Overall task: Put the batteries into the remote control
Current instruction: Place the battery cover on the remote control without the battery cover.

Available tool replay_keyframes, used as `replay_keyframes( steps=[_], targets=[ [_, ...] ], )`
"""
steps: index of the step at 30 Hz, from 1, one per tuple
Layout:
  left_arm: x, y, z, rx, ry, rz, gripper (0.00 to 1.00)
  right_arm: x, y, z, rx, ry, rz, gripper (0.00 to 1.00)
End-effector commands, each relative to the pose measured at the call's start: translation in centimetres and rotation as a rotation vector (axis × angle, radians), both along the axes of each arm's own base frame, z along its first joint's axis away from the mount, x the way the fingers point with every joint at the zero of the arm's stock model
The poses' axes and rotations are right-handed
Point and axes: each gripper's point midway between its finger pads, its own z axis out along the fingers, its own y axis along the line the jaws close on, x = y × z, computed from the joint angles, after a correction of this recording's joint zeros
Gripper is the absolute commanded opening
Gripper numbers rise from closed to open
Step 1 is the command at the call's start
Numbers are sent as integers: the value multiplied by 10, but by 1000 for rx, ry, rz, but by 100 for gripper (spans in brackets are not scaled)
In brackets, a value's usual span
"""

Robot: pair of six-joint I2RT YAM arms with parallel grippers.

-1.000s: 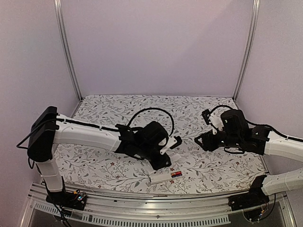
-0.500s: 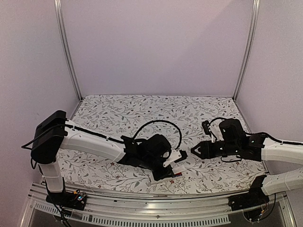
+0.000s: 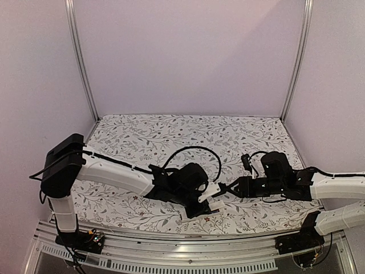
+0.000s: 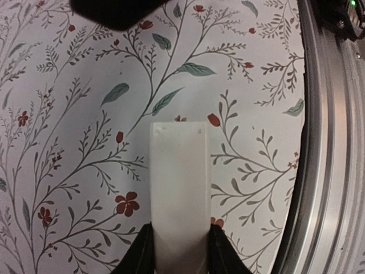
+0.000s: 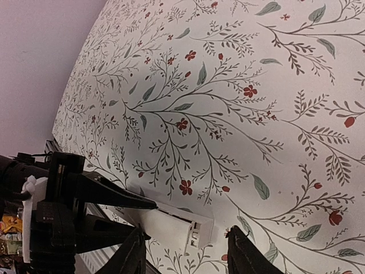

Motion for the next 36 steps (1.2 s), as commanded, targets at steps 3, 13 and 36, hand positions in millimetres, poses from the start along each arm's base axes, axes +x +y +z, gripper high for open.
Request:
replay_keyframes(
  steps=[3,13,36],
  targets=[
    [-1,-2,-9,18,-10,-34,18,-8,1,-12,16,52,-18,46],
    [-4,3,-9,55,24,-36,18,-22,16,-29,-6,102,25,39],
    [1,6,-18,119,12,-27,22,-37,22,-61,-22,180,67,35]
  ],
)
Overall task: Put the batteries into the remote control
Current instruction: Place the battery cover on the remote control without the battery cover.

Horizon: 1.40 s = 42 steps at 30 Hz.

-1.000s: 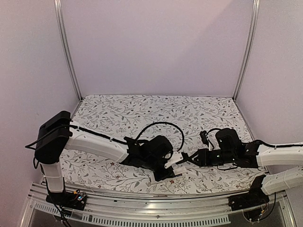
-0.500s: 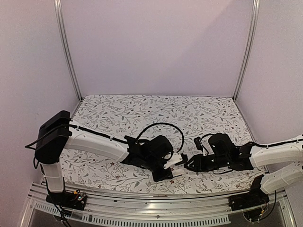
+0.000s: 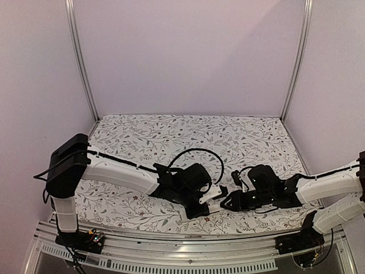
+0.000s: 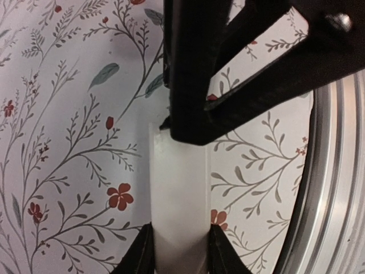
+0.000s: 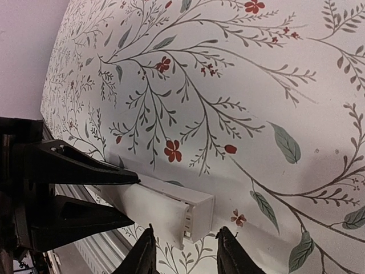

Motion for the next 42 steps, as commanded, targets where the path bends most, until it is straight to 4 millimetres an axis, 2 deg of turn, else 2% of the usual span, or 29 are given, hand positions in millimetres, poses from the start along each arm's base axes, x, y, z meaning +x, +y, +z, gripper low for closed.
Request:
replay_keyframes(
  steps=[1,10,32,42],
  targets=[
    [2,3,-7,36,-5,-3,22,-6,4,-7,12,19,21,35],
    [0,5,-9,48,6,-9,25,-9,7,-18,1,44,37,30],
    [1,9,-12,64,10,2,34,-5,13,-32,-45,39,63,29],
    [4,12,-8,59,10,15,49,-1,16,-22,-35,16,65,29]
  ],
)
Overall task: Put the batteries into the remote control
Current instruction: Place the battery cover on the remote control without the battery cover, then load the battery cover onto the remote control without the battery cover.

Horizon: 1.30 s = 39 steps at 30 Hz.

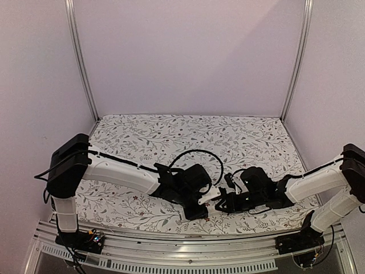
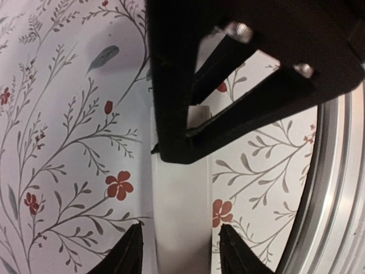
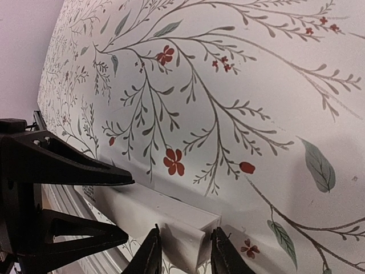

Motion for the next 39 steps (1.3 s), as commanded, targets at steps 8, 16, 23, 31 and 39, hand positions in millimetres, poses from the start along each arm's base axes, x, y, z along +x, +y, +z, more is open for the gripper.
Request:
replay_keyframes(
  steps=[8,16,23,31,39],
  targets=[
    [2,2,19,-41,-1,3,66,0,0,3,-34,-5,14,31],
    [-2,16,43,-95,-22,-24,76,7,6,20,-27,-41,20,40],
    [-14,58,41,-48,-35,-17,78,16,-1,33,-107,-77,1,50],
    [-20,108,31,-50,-119,9,79,24,-39,41,-269,-84,-131,51],
    [-18,117,17,-6,-161,19,74,23,-60,26,-380,-42,-217,21]
  ],
)
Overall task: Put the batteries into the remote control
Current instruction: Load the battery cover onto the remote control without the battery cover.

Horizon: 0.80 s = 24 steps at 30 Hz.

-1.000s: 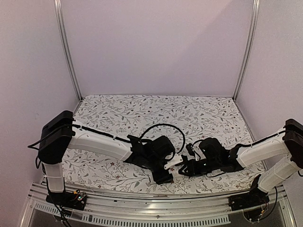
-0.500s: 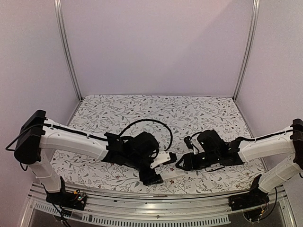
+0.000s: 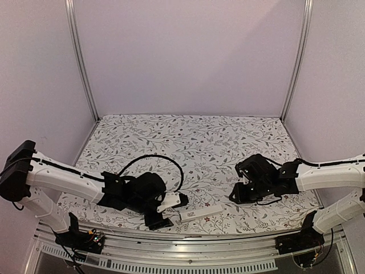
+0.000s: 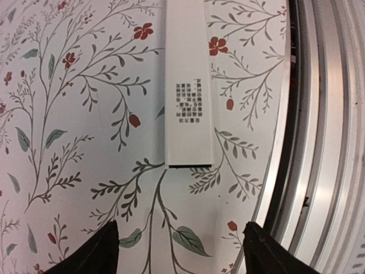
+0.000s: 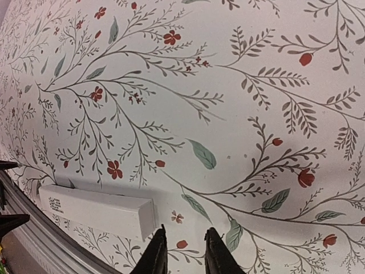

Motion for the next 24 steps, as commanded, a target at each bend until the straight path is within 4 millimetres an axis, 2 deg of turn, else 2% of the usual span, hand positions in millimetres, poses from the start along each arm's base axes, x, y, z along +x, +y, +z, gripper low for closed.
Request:
replay_keyframes(
  steps=[1,6,9,12,15,19,24],
  targets=[
    [11,-5,-4,17,-67,7,73,-1,-12,-9,-88,22,-59,18],
    [8,-10,-22,85,-51,-31,66,-2,-12,-25,-159,58,-58,8],
    [8,-11,-31,117,-42,-47,54,1,0,-26,-167,53,-38,5],
    [9,-14,-30,109,-53,-58,47,-2,10,-33,-194,68,-6,3],
    [8,-18,-29,84,-51,-72,41,-5,12,-44,-228,87,7,1],
    [9,-22,-30,79,-47,-82,32,-9,20,-49,-236,96,29,0],
    [5,-26,-33,80,-25,-112,25,-11,29,-51,-253,96,47,0]
  ],
)
